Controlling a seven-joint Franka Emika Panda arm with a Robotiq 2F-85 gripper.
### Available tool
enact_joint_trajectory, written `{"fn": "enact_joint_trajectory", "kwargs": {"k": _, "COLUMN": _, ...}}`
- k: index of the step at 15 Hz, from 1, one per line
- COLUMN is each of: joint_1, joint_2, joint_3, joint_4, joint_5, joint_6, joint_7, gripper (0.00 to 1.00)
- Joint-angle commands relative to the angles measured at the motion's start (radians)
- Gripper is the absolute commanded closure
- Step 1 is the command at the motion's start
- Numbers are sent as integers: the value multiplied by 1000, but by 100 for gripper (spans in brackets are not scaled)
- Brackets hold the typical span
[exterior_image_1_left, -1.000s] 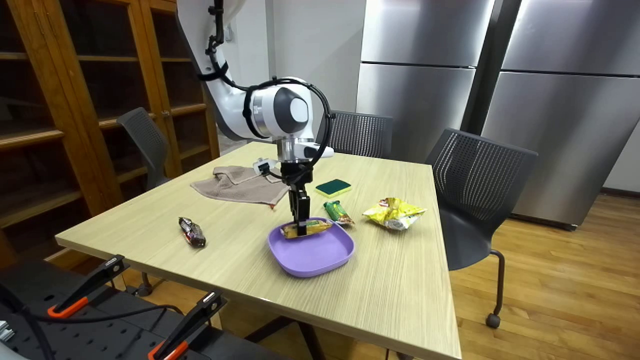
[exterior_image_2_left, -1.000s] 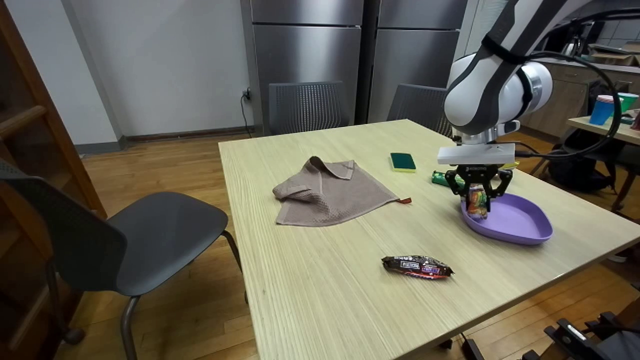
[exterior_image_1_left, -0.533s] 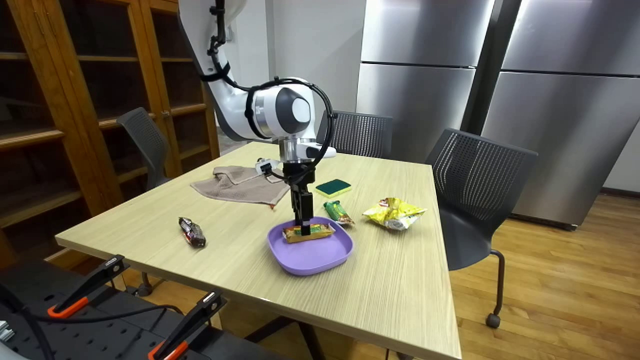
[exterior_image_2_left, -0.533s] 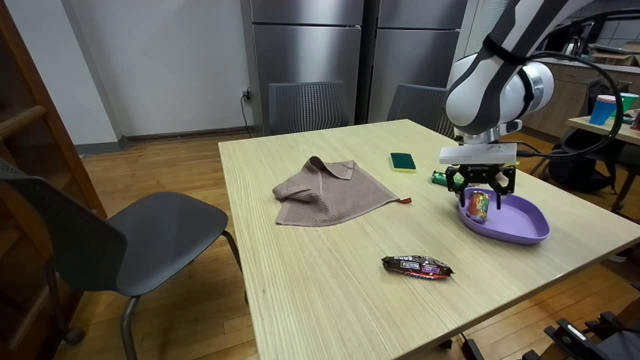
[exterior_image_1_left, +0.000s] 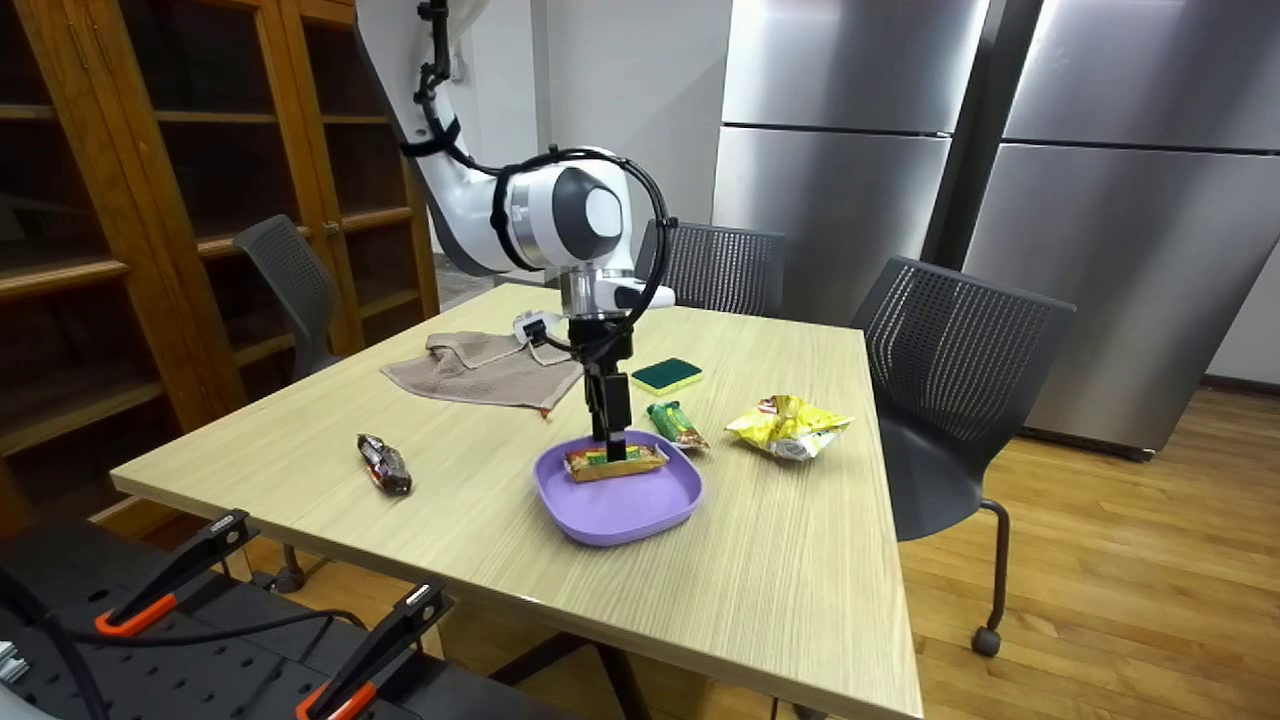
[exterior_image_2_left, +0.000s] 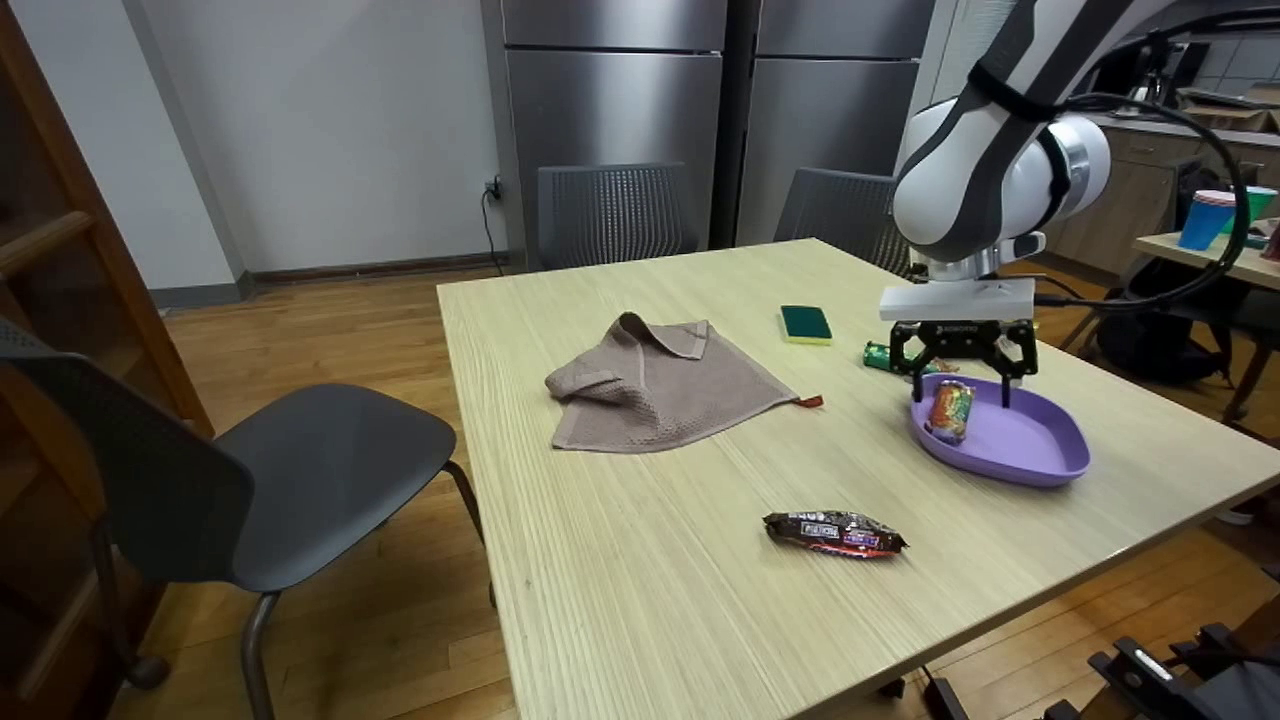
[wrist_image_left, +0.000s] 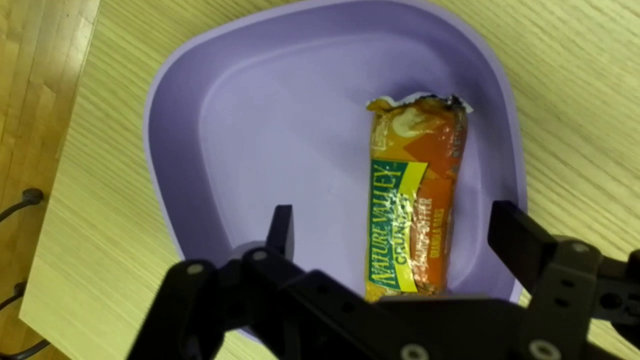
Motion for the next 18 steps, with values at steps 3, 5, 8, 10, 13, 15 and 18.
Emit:
{"fn": "enact_joint_trajectory", "kwargs": {"k": 3, "joint_1": 23, "joint_2": -63, "joint_3": -4, "joint_4": -33, "joint_5": -7, "joint_6": -19, "joint_7": 9, "gripper": 0}}
{"fn": "enact_joint_trajectory", "kwargs": {"k": 5, "joint_1": 32, "joint_2": -74, "joint_3": 1, "joint_4": -39, "joint_5": -4, "joint_6": -22, "joint_7": 14, "gripper": 0}}
{"fn": "enact_joint_trajectory", "kwargs": {"k": 8, "joint_1": 53, "joint_2": -93, "joint_3": 9, "joint_4": -54, "joint_5": -2, "joint_6": -25, "joint_7": 29, "gripper": 0}}
{"fn": "enact_joint_trajectory", "kwargs": {"k": 10, "joint_1": 71, "joint_2": -104, "joint_3": 15, "joint_4": -65, "joint_5": 0, "joint_6": -27, "joint_7": 45, "gripper": 0}}
{"fn": "enact_joint_trajectory", "kwargs": {"k": 13, "joint_1": 107, "joint_2": -124, "joint_3": 28, "joint_4": -83, "joint_5": 3, "joint_6": -34, "joint_7": 92, "gripper": 0}}
{"fn": "enact_joint_trajectory", "kwargs": {"k": 15, "joint_1": 128, "joint_2": -136, "joint_3": 42, "joint_4": -95, "joint_5": 3, "joint_6": -36, "joint_7": 123, "gripper": 0}}
{"fn": "enact_joint_trajectory", "kwargs": {"k": 18, "joint_1": 155, "joint_2": -153, "joint_3": 71, "joint_4": -112, "joint_5": 8, "joint_6": -39, "joint_7": 177, "gripper": 0}}
